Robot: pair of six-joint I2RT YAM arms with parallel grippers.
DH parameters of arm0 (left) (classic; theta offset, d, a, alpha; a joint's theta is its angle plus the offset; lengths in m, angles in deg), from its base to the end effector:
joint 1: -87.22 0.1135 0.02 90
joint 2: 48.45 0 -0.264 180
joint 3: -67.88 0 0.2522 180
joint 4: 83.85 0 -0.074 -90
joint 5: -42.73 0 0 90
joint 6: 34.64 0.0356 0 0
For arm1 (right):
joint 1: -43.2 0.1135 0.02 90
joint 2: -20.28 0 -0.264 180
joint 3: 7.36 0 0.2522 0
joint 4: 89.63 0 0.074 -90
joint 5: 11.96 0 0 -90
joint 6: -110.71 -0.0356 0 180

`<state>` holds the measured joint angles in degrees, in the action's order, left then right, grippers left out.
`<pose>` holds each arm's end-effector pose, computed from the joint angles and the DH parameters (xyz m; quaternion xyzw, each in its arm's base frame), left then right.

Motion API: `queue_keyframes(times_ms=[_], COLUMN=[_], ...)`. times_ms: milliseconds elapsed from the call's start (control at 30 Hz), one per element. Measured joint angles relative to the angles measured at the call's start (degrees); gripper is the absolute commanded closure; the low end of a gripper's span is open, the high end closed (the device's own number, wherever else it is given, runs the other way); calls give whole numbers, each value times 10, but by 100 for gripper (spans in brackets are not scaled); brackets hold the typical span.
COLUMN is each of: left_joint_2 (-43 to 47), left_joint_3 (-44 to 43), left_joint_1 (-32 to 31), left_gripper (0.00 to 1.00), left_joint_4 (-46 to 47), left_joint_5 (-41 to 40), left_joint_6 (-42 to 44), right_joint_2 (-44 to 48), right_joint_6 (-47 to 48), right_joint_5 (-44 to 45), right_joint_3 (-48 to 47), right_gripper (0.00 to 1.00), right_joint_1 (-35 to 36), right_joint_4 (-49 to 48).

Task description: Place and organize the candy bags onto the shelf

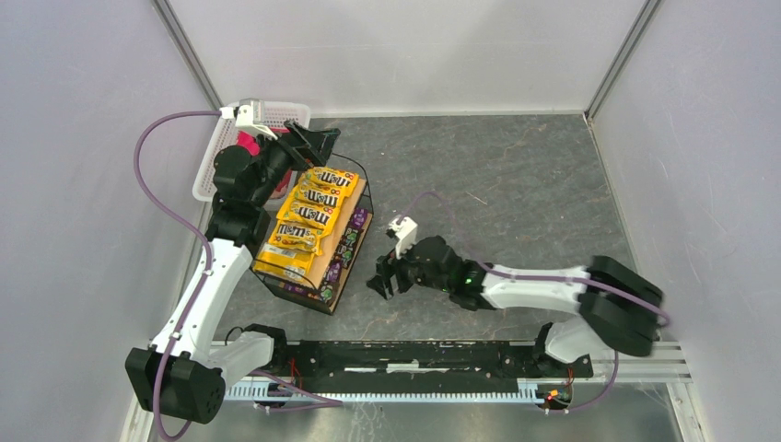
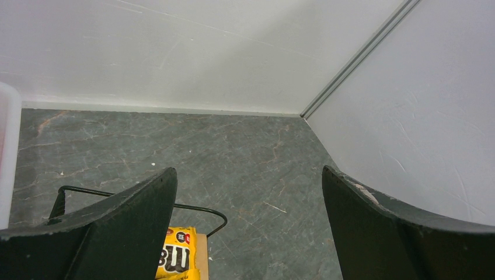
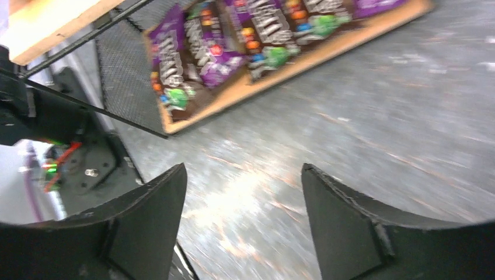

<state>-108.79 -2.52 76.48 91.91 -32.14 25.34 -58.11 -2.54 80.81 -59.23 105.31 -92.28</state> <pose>0.2395 -0.0549 0.3980 -0.0150 0.6714 -0.3389 0.6589 0.1384 0.2579 0.2152 -0.2663 0.7945 0.3549 0.4147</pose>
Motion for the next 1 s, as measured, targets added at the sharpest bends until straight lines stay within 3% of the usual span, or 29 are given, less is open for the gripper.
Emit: queue_keyframes(times_ms=[100,233,433,633,1000], left_joint_2=[0,0,22,83,156], left_joint_3=[0,-6,-69,-178,-261], left_joint_1=[-1,-7,-8,-8,-9], left_gripper=[0,0,0,0,0], left_joint_4=[0,-8,-80,-172,-256], left_joint_5=[0,1,-3,-31,-47], left_joint_6=[0,0,1,2,2], right_joint_2=[105,224,311,377,398], right_joint_6=[41,76,112,166,222], right_joint_5=[81,186,311,375,389], right_joint_3=[0,-18,-167,-282,-292], right_gripper=[2,2,2,2,2], right_joint_1=[-7,-26,-30,-30,-30], right_joint_4=[112,273,458,466,452])
